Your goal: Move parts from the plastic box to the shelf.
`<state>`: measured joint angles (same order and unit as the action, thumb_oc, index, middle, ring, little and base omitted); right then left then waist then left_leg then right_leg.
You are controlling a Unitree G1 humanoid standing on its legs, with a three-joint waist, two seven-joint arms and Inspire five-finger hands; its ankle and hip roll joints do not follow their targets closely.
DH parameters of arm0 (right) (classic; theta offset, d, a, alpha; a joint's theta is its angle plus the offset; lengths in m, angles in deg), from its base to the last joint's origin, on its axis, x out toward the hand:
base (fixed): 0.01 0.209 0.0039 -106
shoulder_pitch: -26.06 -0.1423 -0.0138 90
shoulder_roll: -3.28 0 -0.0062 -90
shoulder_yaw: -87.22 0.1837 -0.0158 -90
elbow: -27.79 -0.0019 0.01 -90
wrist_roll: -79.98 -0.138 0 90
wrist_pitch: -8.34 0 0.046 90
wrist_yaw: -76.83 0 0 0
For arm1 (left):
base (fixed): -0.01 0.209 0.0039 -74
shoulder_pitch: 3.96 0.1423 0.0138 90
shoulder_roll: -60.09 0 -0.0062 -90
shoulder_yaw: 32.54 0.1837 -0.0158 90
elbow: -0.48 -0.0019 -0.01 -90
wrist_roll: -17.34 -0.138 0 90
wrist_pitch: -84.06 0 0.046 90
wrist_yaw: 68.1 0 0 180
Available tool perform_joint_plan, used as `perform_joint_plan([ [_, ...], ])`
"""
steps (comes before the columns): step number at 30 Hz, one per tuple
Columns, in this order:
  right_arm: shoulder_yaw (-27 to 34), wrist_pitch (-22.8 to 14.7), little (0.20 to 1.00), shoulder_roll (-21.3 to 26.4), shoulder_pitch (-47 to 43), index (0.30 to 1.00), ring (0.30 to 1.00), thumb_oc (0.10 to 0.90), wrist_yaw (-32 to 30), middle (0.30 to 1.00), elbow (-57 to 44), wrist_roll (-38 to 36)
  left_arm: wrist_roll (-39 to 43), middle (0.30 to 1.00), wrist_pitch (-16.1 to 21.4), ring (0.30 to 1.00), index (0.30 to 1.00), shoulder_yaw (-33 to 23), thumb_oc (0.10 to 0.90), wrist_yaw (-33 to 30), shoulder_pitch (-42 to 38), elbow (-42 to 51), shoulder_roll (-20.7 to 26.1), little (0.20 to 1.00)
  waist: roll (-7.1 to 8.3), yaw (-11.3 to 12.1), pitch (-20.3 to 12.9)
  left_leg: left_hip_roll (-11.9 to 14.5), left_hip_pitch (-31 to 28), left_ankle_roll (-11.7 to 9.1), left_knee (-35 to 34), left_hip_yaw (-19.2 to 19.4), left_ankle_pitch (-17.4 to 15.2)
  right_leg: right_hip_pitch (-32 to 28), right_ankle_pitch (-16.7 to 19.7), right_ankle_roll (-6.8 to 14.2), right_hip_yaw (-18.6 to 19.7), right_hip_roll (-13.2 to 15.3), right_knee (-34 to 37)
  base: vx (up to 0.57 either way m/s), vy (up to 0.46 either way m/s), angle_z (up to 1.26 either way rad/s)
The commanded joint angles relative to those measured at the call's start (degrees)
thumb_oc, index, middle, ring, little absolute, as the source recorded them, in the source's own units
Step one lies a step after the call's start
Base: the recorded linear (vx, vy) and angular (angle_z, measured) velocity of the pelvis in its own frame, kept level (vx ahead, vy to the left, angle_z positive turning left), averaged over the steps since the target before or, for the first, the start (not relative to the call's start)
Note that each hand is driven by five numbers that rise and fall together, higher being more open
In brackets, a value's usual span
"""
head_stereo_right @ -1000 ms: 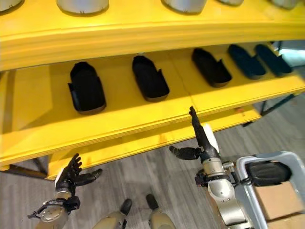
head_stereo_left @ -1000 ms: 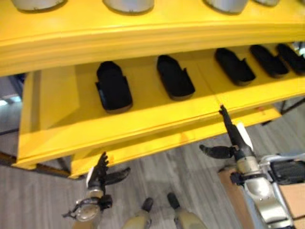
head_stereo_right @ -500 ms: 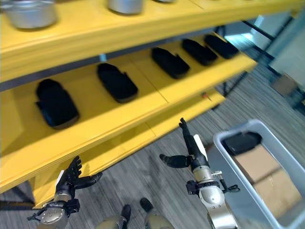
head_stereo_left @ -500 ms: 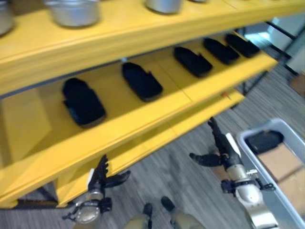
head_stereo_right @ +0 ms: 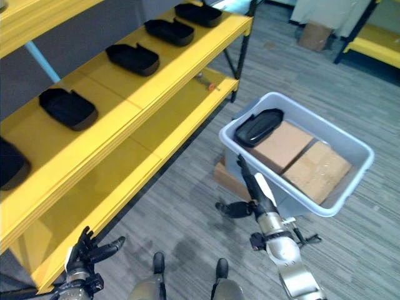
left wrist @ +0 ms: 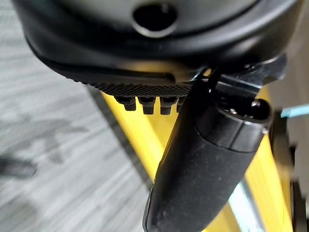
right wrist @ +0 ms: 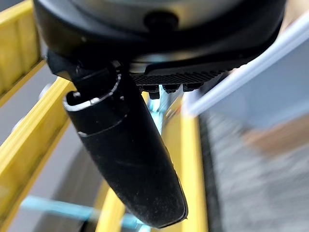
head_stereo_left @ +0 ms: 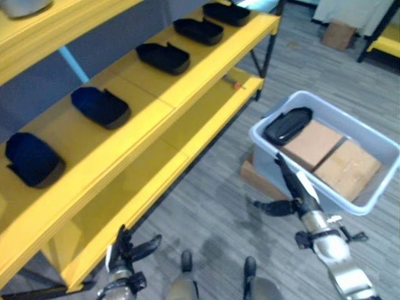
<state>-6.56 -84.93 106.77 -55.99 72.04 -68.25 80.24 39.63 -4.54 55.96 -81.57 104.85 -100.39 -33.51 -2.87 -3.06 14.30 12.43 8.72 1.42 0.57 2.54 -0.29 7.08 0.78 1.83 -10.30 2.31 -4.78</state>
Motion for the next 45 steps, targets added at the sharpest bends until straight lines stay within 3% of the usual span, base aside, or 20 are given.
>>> perform_joint_plan([
  [1,1.23,-6.75,1.000,-0.73,-5.06,1.000,1.000,0.900,-1.52,1.000,-4.92,-0.24,-1.22,1.000,4.62,1.000,1.000,0.33,0.900,1.13,-3.30,4.50,4.08,1.000,1.39,-0.71,-5.86,-3.14,-4.24,-4.01,1.57,4.16,2.43,1.21,-2.88,0.74,2.24,-0.58,0.79,0.02,-0.151,-0.29],
  [6,2.49,-7.12,1.000,-0.28,-3.39,1.000,1.000,0.900,-1.75,1.000,-5.41,-0.36,-1.89,1.000,4.51,1.000,1.000,1.39,0.900,1.62,-3.95,3.73,3.84,1.000,1.55,-1.74,-5.75,-1.79,-3.84,-3.88,6.19,5.03,0.97,-0.08,-3.40,-0.27,3.68,-1.75,1.15,0.04,-0.169,-0.38],
  [7,3.80,-7.46,1.000,0.18,-2.04,1.000,1.000,0.900,-2.21,1.000,-5.50,-0.26,-1.86,1.000,4.55,1.000,1.000,2.10,0.900,2.04,-4.56,3.16,3.61,1.000,1.91,-2.40,-4.89,-1.55,-1.79,-3.22,15.12,4.79,0.07,-1.50,-3.59,-1.38,4.74,-2.59,1.61,0.06,-0.196,-0.14],
  [8,4.13,-7.49,1.000,0.18,-1.67,1.000,1.000,0.900,-2.23,1.000,-5.52,-0.41,-1.97,1.000,4.46,1.000,1.000,2.38,0.900,2.21,-4.56,3.03,3.59,1.000,2.00,-2.59,-4.55,-2.10,-1.01,-3.01,17.88,4.70,0.17,-2.25,-3.55,-1.77,5.17,-2.71,1.92,0.09,-0.255,0.04],
  [9,5.33,-7.47,1.000,0.34,-0.25,1.000,1.000,0.900,-2.58,1.000,-5.35,-0.33,-1.98,1.000,4.34,1.000,1.000,3.05,0.900,2.12,-5.05,2.74,3.40,1.000,2.00,-2.74,-3.90,-4.63,1.39,-2.76,20.60,3.90,0.52,-3.55,-3.43,-2.13,5.73,-2.74,3.08,0.07,-0.084,-0.04],
  [11,4.78,-7.25,1.000,0.46,-0.71,1.000,1.000,0.900,-2.26,1.000,-5.28,-0.22,-1.91,1.000,4.50,1.000,1.000,2.87,0.900,2.24,-4.65,3.03,3.27,1.000,2.27,-1.74,-3.24,-11.36,5.03,-1.32,19.78,-0.83,-1.44,-3.78,-3.23,-1.75,8.82,-2.97,3.27,0.08,-0.005,-0.06],
  [12,4.34,-7.21,1.000,0.57,-1.23,1.000,1.000,0.900,-2.06,1.000,-5.24,-0.28,-1.92,1.000,4.64,1.000,1.000,2.70,0.900,2.17,-4.14,3.45,3.01,1.000,2.46,-1.10,-2.87,-14.07,8.00,-1.16,18.17,-3.09,-0.53,-3.87,-2.85,-1.44,10.52,-3.37,3.33,0.11,-0.006,-0.22],
  [15,3.27,-7.02,1.000,0.96,-2.45,1.000,1.000,0.900,-1.91,1.000,-4.42,0.25,-2.38,1.000,4.76,1.000,1.000,3.13,0.900,2.23,-3.90,3.81,2.59,1.000,1.94,-0.42,-1.82,-16.39,15.17,-2.28,11.96,-3.93,6.50,-4.38,-1.94,-1.45,12.89,-5.29,3.58,0.13,0.005,-0.67],
  [17,2.96,-6.95,1.000,1.17,-2.67,1.000,1.000,0.900,-2.06,1.000,-4.24,1.18,-2.46,1.000,4.91,1.000,1.000,3.32,0.900,2.20,-3.65,3.92,2.22,1.000,1.47,0.38,-1.12,-16.38,16.26,-3.00,6.51,-3.95,10.00,-5.74,-2.00,-1.67,14.65,-6.41,3.73,0.17,0.033,-0.49],
  [18,2.95,-6.95,1.000,1.17,-2.68,1.000,1.000,0.900,-2.08,1.000,-4.23,1.20,-2.47,1.000,4.92,1.000,1.000,3.33,0.900,2.19,-3.67,3.90,2.21,1.000,1.56,0.48,-1.05,-16.41,15.94,-2.98,6.08,-3.82,10.19,-5.83,-2.01,-1.65,14.78,-6.31,3.75,0.22,0.115,-0.55],
  [19,2.29,-7.11,1.000,1.11,-3.87,1.000,1.000,0.900,-2.53,1.000,-4.27,2.14,-2.28,1.000,5.24,1.000,1.000,3.58,0.900,1.77,-4.36,3.60,1.72,1.000,0.77,1.66,-0.44,-16.68,15.74,-3.86,0.76,-5.42,12.28,-7.49,-2.98,-1.60,17.92,-7.24,3.56,0.24,0.154,-0.77],
  [22,2.07,-7.07,1.000,1.22,-4.64,1.000,1.000,0.900,-2.74,1.000,-4.25,2.74,-1.53,1.000,5.61,1.000,1.000,3.74,0.900,1.28,-5.00,3.20,1.06,1.000,0.06,1.97,-0.75,-16.02,14.84,-4.51,-1.45,-5.19,13.91,-8.59,-4.05,-1.32,20.95,-7.59,3.26,0.18,0.141,-1.15],
  [25,2.06,-6.96,1.000,1.07,-5.12,1.000,1.000,0.900,-2.91,1.000,-4.05,3.41,0.01,1.000,6.43,1.000,1.000,3.97,0.900,0.27,-6.03,3.01,0.14,1.000,-1.45,1.70,-2.02,-13.54,11.25,-4.14,-3.46,-3.12,15.86,-10.68,-6.27,-0.49,25.34,-7.11,2.74,0.32,0.261,-0.90],
  [27,1.74,-6.55,1.000,0.39,-5.28,1.000,1.000,0.900,-2.99,1.000,-3.91,2.97,0.65,1.000,7.07,1.000,1.000,3.93,0.900,-1.12,-6.26,3.03,-0.04,1.000,-1.53,1.53,-3.66,-13.09,9.08,-3.31,-1.78,-1.02,14.05,-12.41,-7.29,0.69,27.49,-3.93,3.65,0.38,0.293,-1.21],
  [28,1.73,-6.54,1.000,0.40,-5.30,1.000,1.000,0.900,-2.99,1.000,-3.92,2.97,0.65,1.000,7.07,1.000,1.000,3.91,0.900,-1.12,-6.28,3.03,-0.05,1.000,-1.67,1.72,-3.70,-12.82,9.24,-3.36,-1.73,-0.92,14.11,-12.21,-7.08,0.67,27.69,-4.14,3.65,0.36,0.284,-1.15],
  [30,0.95,-6.13,1.000,0.44,-6.40,1.000,1.000,0.900,-3.20,1.000,-3.22,3.22,1.25,1.000,7.87,1.000,1.000,3.07,0.900,-2.55,-7.14,3.21,0.40,1.000,-0.83,1.72,-4.26,-13.02,9.45,-1.61,3.07,1.79,10.25,-12.58,-7.72,2.26,28.97,-0.32,3.80,0.25,0.221,-0.74],
  [37,-0.02,-5.09,1.000,-0.42,-8.32,1.000,1.000,0.900,-3.80,1.000,-2.33,3.78,1.69,1.000,7.78,1.000,1.000,2.57,0.900,-4.60,-8.67,2.80,0.83,1.000,0.60,2.59,-6.36,-15.23,11.04,0.75,5.85,4.67,5.11,-9.41,-6.63,5.52,28.29,5.04,1.31,0.19,0.181,-0.23],
  [41,-1.21,-5.17,1.000,-1.16,-9.53,1.000,1.000,0.900,-3.97,1.000,-2.14,3.45,1.23,1.000,7.60,1.000,1.000,2.67,0.900,-5.11,-9.86,3.07,2.56,1.000,1.31,2.64,-5.70,-14.66,10.37,1.38,5.15,5.62,4.14,-5.72,-4.83,5.81,27.15,3.81,-4.95,0.08,0.061,-0.02],
  [42,-2.37,-5.04,1.000,-1.68,-11.04,1.000,1.000,0.900,-4.00,1.000,-1.84,3.61,1.14,1.000,7.66,1.000,1.000,1.85,0.900,-5.67,-10.33,3.53,3.49,1.000,2.19,3.43,-5.07,-13.53,9.13,1.04,3.34,7.63,3.54,-3.36,-3.23,6.00,20.45,4.31,-4.01,-0.01,-0.008,-0.33],
  [45,-3.53,-5.19,1.000,-1.99,-13.67,1.000,1.000,0.900,-4.86,1.000,-0.95,3.11,1.60,1.000,7.85,1.000,1.000,1.77,0.900,-6.10,-11.47,3.24,3.88,1.000,2.18,2.81,-4.21,-12.33,6.06,0.16,-0.39,8.82,4.01,4.33,-2.30,4.64,16.27,0.18,-0.52,0.03,-0.025,-0.73],
])
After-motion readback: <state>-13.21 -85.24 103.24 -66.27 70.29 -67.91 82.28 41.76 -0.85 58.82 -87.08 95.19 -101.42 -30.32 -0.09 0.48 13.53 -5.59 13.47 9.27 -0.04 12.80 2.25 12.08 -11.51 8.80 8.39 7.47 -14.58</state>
